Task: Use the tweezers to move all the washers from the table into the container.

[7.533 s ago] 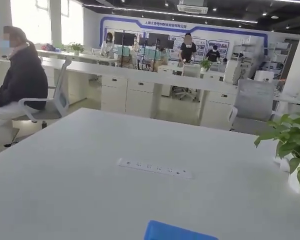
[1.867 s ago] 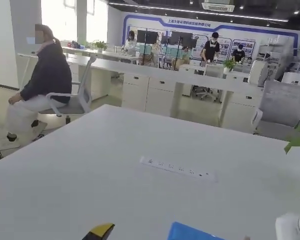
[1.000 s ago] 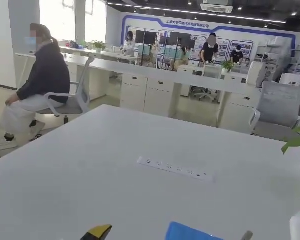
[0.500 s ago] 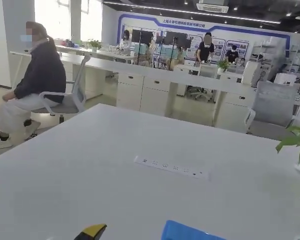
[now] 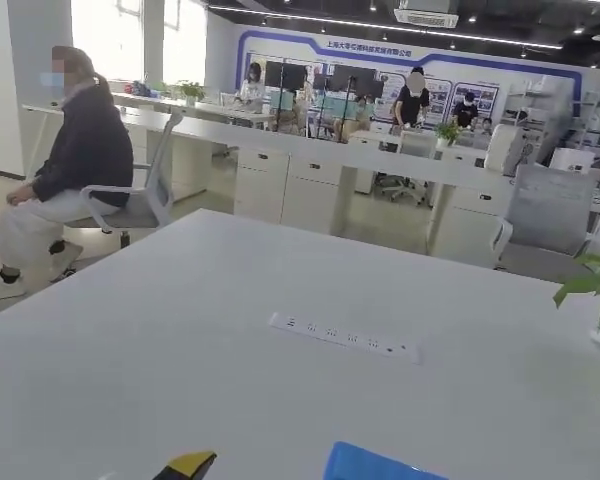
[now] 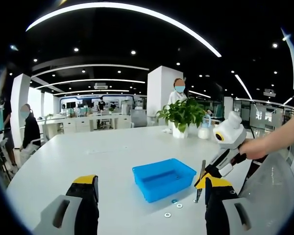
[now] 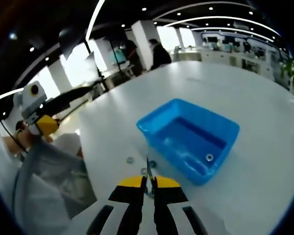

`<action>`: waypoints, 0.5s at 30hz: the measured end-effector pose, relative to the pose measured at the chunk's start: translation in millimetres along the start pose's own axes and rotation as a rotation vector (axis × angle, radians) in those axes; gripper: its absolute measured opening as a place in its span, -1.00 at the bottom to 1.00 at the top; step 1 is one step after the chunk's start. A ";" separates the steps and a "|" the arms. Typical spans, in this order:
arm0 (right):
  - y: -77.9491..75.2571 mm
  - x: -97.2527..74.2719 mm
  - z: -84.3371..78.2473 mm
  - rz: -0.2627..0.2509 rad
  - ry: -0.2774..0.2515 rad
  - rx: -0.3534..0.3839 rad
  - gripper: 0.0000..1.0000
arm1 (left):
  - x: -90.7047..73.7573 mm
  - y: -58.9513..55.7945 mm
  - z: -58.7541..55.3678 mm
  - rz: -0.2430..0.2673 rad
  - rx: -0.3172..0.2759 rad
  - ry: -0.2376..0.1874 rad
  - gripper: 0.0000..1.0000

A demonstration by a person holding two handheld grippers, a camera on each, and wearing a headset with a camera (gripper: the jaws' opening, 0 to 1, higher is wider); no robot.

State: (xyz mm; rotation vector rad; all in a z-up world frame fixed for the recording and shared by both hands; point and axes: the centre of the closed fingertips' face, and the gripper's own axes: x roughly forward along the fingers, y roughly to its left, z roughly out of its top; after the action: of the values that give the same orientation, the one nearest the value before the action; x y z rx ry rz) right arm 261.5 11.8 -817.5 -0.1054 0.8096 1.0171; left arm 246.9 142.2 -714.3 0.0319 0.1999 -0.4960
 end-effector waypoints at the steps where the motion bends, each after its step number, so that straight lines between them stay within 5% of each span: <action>1: 0.7 -0.4 1.6 0.002 -0.010 -0.001 -0.92 | 0.0 0.0 -0.1 0.000 0.000 0.000 0.83; 6: 7.3 -0.8 -0.7 0.002 0.001 -0.048 -0.92 | 0.0 -0.5 -0.7 -0.001 0.002 0.004 0.83; 15: 17.0 -2.5 -9.5 -0.024 0.059 -0.280 -0.92 | 0.4 -2.0 -1.8 -0.008 0.009 0.011 0.82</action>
State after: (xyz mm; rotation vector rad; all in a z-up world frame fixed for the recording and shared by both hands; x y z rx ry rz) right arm 242.2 15.2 -817.9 -0.3849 0.7142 1.1045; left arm 246.0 140.4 -716.1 0.0424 0.2084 -0.5046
